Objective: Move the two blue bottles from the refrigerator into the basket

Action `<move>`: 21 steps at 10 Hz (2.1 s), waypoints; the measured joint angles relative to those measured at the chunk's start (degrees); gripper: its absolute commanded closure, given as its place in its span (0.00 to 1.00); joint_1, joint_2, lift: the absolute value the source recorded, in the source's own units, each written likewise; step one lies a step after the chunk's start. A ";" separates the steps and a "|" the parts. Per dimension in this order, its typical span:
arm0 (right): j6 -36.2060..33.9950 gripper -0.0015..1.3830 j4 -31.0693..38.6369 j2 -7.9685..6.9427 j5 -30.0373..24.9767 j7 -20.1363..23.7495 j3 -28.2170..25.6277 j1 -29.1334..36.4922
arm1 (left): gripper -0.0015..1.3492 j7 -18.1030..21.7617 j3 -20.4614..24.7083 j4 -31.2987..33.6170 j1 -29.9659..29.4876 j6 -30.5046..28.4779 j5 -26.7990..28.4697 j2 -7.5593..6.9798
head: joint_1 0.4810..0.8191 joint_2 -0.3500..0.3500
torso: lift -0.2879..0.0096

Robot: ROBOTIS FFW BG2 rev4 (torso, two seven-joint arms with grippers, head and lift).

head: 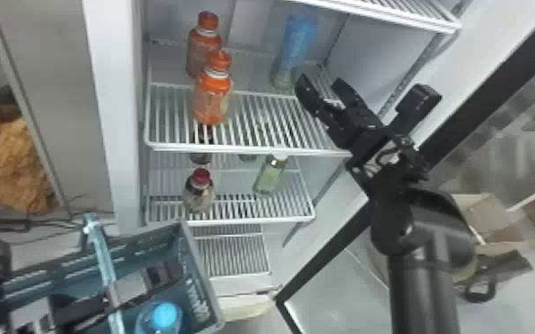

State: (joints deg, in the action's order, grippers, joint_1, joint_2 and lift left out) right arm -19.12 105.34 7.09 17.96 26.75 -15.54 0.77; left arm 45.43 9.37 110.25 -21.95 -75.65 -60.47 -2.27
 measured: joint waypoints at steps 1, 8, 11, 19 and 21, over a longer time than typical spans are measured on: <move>0.21 0.14 -1.68 0.05 -0.48 -0.56 0.32 -1.38 | 0.89 0.00 -0.08 -0.06 0.02 0.00 -0.07 0.00 | 0.63 0.00 | 0.93; 1.68 0.15 -15.14 1.39 -1.92 -3.61 4.43 -13.01 | 0.89 -0.09 -0.35 -0.48 0.19 0.00 -0.08 -0.01 | 0.63 0.03 | 0.93; 1.81 0.15 -20.37 1.65 -2.14 -4.70 6.22 -17.19 | 0.89 -0.17 -0.40 -0.59 0.50 0.00 -0.09 -0.04 | 0.63 0.06 | 0.93; 2.09 0.22 -31.41 2.58 -5.24 -7.84 9.85 -26.06 | 0.89 -0.17 -0.95 -1.15 1.38 0.13 -0.30 -0.53 | 0.63 0.08 | 0.93; 2.49 0.63 -35.41 3.02 -5.26 -7.37 11.75 -29.15 | 0.89 -0.17 -1.07 -1.19 1.57 0.16 -0.42 -0.62 | 0.63 0.09 | 0.93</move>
State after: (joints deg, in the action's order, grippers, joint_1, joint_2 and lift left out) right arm -16.63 69.93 10.11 12.70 19.37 -3.79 -28.38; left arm 45.26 8.30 109.05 -20.39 -75.49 -60.89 -2.89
